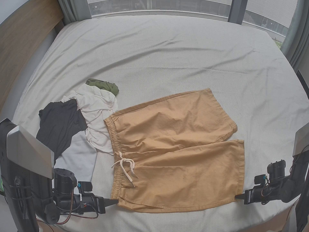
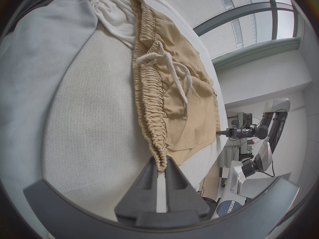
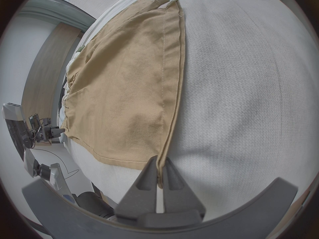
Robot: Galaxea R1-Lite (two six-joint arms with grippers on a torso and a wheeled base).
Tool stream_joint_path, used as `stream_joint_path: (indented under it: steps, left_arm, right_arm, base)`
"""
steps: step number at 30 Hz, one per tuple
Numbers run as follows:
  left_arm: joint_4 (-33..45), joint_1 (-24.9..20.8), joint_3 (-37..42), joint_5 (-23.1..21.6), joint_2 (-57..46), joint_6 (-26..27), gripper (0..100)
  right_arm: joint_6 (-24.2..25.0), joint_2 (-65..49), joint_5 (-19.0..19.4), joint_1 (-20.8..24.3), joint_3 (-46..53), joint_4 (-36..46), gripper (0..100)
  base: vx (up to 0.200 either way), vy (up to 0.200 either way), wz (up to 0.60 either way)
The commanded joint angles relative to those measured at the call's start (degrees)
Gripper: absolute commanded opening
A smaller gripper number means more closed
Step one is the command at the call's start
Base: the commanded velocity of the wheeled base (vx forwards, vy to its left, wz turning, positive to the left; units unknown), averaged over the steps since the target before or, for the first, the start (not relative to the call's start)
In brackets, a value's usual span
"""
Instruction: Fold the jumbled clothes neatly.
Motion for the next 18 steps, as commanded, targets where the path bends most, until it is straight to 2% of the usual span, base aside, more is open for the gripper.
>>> stream_joint_path:
  steps: [1,3,7,9,18]
  left_arm:
    - [0.9,-0.3,1.0,0.3,-0.8,-0.8,0]
    - [2.7,-0.3,1.0,0.4,-1.6,-0.8,0]
    - [13.2,-1.0,1.0,0.3,-7.7,-0.5,0]
    - [15.6,-1.2,1.0,0.0,-9.2,-0.5,0]
    - [15.3,-1.2,0.7,-0.1,-9.5,-0.1,0]
  right_arm:
    - [-0.7,-0.3,0.0,0.1,1.1,-0.1,0]
    - [-1.2,-0.3,0.0,0.1,1.5,0.0,0]
    - [-2.2,-0.3,0.0,0.1,1.5,1.2,0]
    - [-2.3,-0.3,0.0,0.1,1.5,1.8,0]
    - [-3.3,-5.2,0.4,0.2,1.5,4.3,0]
  base:
    - [0.000,0.000,0.00]
    - [0.000,0.000,0.00]
    - [0.000,0.000,0.00]
    - [0.000,0.000,0.00]
    - [0.000,0.000,0.00]
